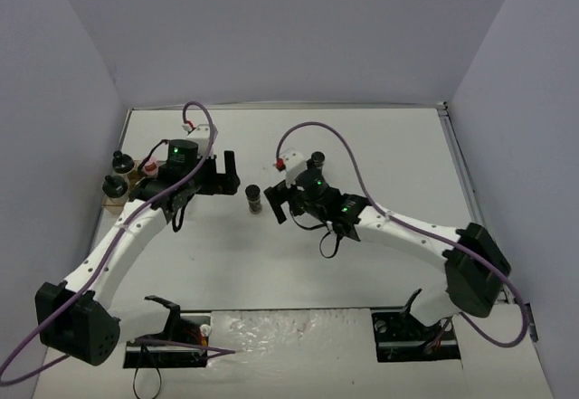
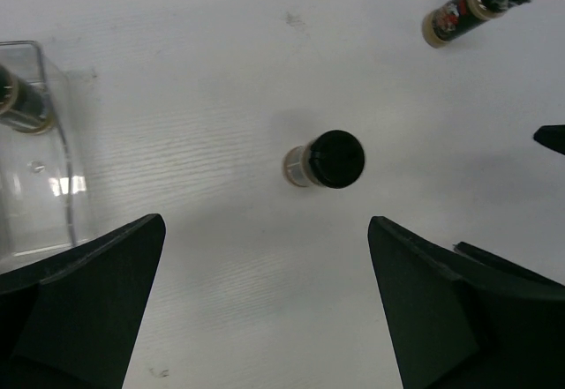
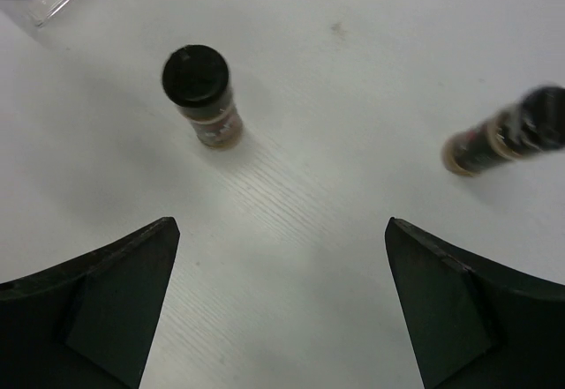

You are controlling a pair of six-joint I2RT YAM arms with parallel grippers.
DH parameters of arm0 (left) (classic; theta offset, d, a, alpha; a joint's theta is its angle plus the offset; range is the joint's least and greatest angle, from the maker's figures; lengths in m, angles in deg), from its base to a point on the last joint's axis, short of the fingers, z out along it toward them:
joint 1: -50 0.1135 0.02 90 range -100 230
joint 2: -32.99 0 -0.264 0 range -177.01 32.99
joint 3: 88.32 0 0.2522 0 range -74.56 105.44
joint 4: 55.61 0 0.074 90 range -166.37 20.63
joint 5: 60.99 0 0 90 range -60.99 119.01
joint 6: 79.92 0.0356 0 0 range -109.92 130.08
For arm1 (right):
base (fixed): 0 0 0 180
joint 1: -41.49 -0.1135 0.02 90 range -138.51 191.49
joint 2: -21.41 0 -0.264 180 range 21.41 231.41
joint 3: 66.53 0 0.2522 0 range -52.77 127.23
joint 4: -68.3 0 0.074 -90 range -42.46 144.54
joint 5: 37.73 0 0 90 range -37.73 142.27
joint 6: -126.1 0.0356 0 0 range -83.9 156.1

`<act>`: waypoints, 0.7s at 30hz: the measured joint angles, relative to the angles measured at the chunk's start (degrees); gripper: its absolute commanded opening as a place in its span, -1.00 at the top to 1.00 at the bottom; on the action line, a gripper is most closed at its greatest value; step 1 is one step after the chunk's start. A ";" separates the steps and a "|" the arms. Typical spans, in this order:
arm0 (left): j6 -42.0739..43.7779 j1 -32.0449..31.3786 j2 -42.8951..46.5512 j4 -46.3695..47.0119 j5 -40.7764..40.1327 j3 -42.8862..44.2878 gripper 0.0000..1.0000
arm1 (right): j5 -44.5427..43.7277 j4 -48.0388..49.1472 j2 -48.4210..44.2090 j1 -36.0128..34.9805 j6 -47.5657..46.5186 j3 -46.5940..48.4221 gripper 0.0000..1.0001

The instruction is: Organize the condiment bottles

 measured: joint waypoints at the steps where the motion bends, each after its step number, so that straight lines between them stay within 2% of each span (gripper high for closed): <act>1: -0.95 -1.98 -0.77 0.60 -0.85 0.00 -0.94 | -1.30 -0.74 -3.71 0.66 0.40 -2.08 -1.00; 6: -5.33 -12.18 -6.40 3.54 -8.37 0.10 -0.94 | -6.07 -3.47 -18.12 5.56 2.63 -9.44 -1.00; 9: -7.02 -15.00 -10.95 4.29 -11.72 0.56 -0.94 | -8.16 -5.21 -24.92 8.25 3.85 -12.56 -1.00; 14: -9.46 -16.24 -18.73 3.43 -17.86 3.82 -0.94 | -10.64 -6.68 -31.48 9.58 5.50 -15.57 -1.00; 21: -11.70 -16.51 -24.94 3.53 -21.20 5.53 -0.60 | -11.56 -8.12 -33.82 9.81 6.93 -17.77 -1.00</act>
